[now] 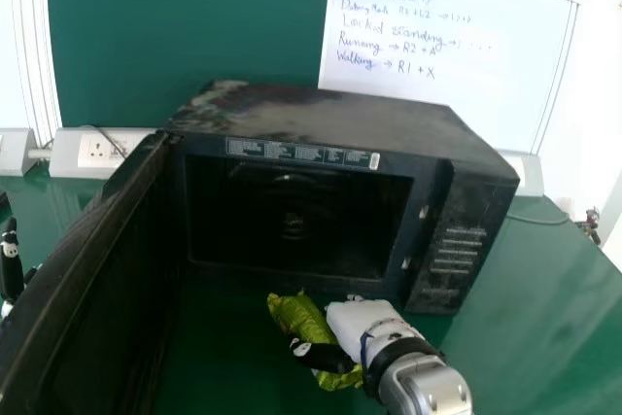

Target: Put biscuit inside oven

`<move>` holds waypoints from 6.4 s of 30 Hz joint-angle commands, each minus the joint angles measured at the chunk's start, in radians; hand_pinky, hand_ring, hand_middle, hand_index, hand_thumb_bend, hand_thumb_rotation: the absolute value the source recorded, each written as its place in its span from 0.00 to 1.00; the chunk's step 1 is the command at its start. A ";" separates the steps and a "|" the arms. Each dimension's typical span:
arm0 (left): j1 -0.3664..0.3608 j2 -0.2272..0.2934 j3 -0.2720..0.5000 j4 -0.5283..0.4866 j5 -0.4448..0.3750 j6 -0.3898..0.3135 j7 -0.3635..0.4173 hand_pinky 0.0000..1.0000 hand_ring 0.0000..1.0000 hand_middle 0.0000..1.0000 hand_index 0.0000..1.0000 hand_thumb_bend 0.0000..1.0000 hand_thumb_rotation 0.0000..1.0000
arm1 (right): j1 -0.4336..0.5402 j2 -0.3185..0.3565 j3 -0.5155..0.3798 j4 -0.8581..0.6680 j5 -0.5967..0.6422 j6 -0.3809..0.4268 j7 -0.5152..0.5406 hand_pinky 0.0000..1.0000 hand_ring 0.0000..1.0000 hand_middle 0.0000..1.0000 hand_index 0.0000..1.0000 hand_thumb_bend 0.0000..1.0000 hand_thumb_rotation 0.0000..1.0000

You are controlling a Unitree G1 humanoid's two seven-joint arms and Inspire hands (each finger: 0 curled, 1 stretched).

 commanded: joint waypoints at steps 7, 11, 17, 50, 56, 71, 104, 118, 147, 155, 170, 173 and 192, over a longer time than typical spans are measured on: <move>-0.007 0.005 0.000 0.007 -0.011 -0.003 -0.012 0.68 0.74 0.78 0.79 0.62 0.00 | -0.077 0.008 -0.013 0.034 -0.013 0.010 -0.005 0.07 0.14 0.27 0.69 0.70 0.00; -0.003 0.001 0.000 -0.001 -0.013 -0.003 -0.011 0.68 0.74 0.78 0.80 0.62 0.00 | -0.098 0.013 -0.013 0.050 -0.013 0.019 -0.017 0.07 0.15 0.27 0.69 0.72 0.00; -0.004 0.002 0.002 0.000 -0.017 0.001 -0.007 0.68 0.74 0.78 0.80 0.62 0.00 | -0.131 0.021 -0.011 0.075 -0.017 0.038 -0.020 0.07 0.15 0.26 0.69 0.68 0.00; -0.006 0.001 -0.003 -0.008 -0.017 0.002 0.004 0.68 0.74 0.78 0.79 0.63 0.01 | -0.104 0.020 -0.001 0.020 -0.060 0.028 0.189 0.12 0.19 0.33 0.74 0.92 0.40; -0.005 0.001 -0.006 -0.013 -0.011 -0.001 0.001 0.67 0.73 0.77 0.78 0.63 0.00 | -0.083 0.010 -0.002 0.039 -0.055 0.022 0.176 0.08 0.15 0.27 0.73 0.97 0.43; 0.004 -0.008 -0.004 -0.039 -0.020 0.001 0.020 0.67 0.73 0.77 0.77 0.62 0.00 | -0.070 0.042 0.048 0.156 -0.126 0.051 0.129 0.21 0.27 0.38 0.70 1.00 0.61; 0.005 -0.004 -0.006 -0.038 -0.039 -0.001 0.026 0.67 0.73 0.77 0.76 0.63 0.00 | -0.048 0.055 0.194 0.303 -0.267 0.039 0.059 0.62 0.68 0.70 0.74 1.00 0.71; 0.007 -0.005 -0.007 -0.050 -0.039 0.000 0.041 0.66 0.73 0.77 0.78 0.62 0.00 | -0.031 0.046 0.228 0.363 -0.294 0.035 0.037 0.71 0.72 0.75 0.73 1.00 0.69; 0.009 -0.003 -0.010 -0.061 -0.049 0.005 0.066 0.66 0.72 0.76 0.77 0.63 0.01 | 0.010 -0.021 0.118 0.355 0.013 0.055 0.032 0.40 0.51 0.56 0.62 0.95 0.69; 0.007 -0.012 -0.015 -0.072 -0.045 -0.001 0.089 0.65 0.72 0.76 0.76 0.65 0.00 | 0.015 -0.051 0.083 0.349 0.153 0.104 0.058 0.59 0.65 0.70 0.71 0.85 0.70; 0.009 -0.011 -0.011 -0.068 -0.053 0.000 0.074 0.66 0.73 0.77 0.79 0.64 0.00 | -0.037 -0.129 0.122 0.372 0.295 0.137 0.085 0.59 0.67 0.72 0.74 0.79 0.73; 0.008 -0.012 -0.011 -0.070 -0.051 -0.001 0.078 0.66 0.73 0.77 0.78 0.64 0.00 | -0.040 -0.140 0.137 0.365 0.296 0.141 0.077 0.55 0.63 0.68 0.74 0.79 0.73; 0.009 -0.011 -0.012 -0.075 -0.055 0.000 0.082 0.66 0.72 0.76 0.77 0.63 0.00 | -0.020 -0.125 0.241 0.264 0.161 0.180 0.074 0.52 0.62 0.68 0.64 0.83 0.70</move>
